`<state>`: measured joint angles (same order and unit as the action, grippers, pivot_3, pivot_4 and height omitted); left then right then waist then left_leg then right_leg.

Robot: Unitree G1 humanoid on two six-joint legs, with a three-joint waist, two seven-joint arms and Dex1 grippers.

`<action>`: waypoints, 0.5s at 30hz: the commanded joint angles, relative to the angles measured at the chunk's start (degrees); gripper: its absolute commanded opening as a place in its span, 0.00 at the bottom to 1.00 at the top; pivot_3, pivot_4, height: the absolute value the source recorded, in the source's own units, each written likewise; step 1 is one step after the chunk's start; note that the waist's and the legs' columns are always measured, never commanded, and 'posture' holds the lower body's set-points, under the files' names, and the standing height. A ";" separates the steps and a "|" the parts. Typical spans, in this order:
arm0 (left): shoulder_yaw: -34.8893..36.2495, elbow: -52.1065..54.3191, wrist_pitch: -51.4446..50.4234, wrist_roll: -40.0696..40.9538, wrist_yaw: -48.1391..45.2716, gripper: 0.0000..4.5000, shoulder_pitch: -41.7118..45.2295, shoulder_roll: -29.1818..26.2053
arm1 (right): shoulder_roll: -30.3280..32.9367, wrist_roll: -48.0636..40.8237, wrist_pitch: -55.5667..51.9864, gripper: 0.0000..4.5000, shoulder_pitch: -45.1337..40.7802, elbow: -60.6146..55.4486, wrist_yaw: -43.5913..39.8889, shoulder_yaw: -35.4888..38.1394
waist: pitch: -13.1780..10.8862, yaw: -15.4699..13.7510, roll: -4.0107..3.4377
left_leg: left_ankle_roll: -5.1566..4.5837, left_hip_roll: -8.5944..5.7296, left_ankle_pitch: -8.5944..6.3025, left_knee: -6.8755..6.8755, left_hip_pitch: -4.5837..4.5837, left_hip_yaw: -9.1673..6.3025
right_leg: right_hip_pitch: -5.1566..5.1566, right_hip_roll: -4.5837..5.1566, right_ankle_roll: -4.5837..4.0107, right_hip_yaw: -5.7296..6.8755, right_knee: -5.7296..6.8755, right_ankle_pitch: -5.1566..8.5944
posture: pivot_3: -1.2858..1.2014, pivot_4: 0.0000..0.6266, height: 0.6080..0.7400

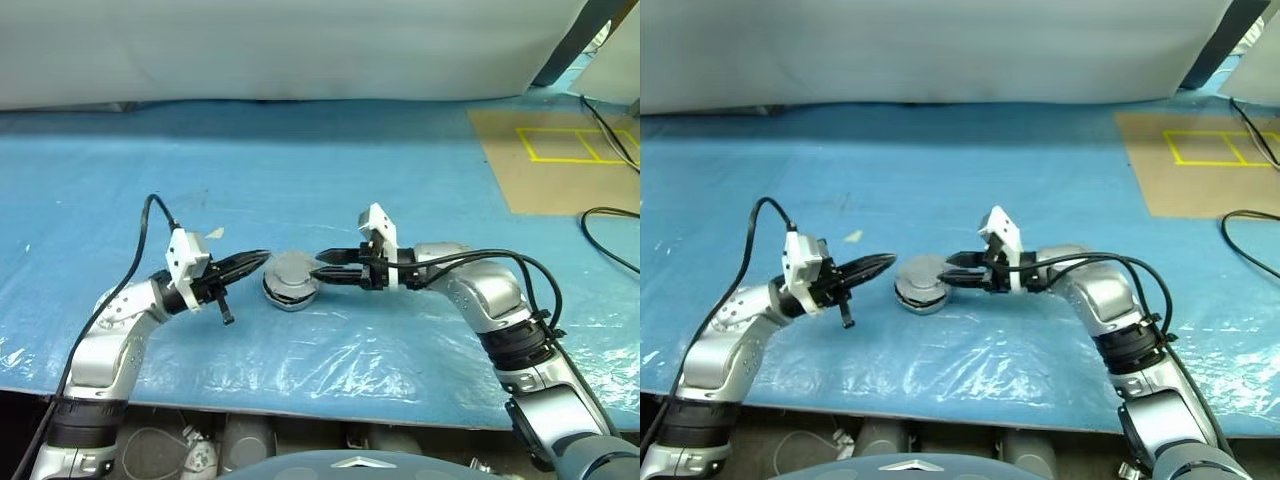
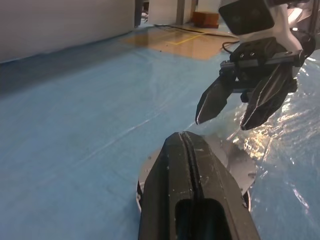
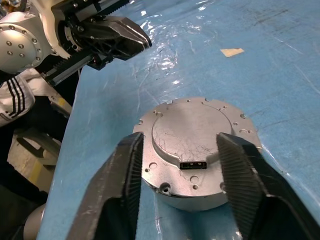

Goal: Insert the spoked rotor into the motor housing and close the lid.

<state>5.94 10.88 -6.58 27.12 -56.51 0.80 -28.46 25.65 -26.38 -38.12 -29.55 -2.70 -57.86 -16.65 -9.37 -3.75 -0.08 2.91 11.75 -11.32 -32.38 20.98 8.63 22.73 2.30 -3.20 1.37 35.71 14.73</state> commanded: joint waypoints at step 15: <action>1.52 1.55 2.76 -0.42 2.08 0.00 -4.09 -1.25 | -5.06 12.06 12.68 0.99 -6.47 11.44 -5.13 -7.57 | 0.00 -0.06 0.01 | -0.02 0.05 0.01 -0.10 -0.03 0.00 | -0.02 0.01 -0.02 0.02 0.07 0.00 | 0.52 0.24 1.00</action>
<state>6.83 11.64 -4.87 26.63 -54.62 -3.16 -29.50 21.47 -15.69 -27.65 -35.05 8.21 -62.76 -23.35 -9.37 -3.81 -0.07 2.89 11.80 -11.31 -32.48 20.94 8.62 22.71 2.31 -3.22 1.38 35.79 14.73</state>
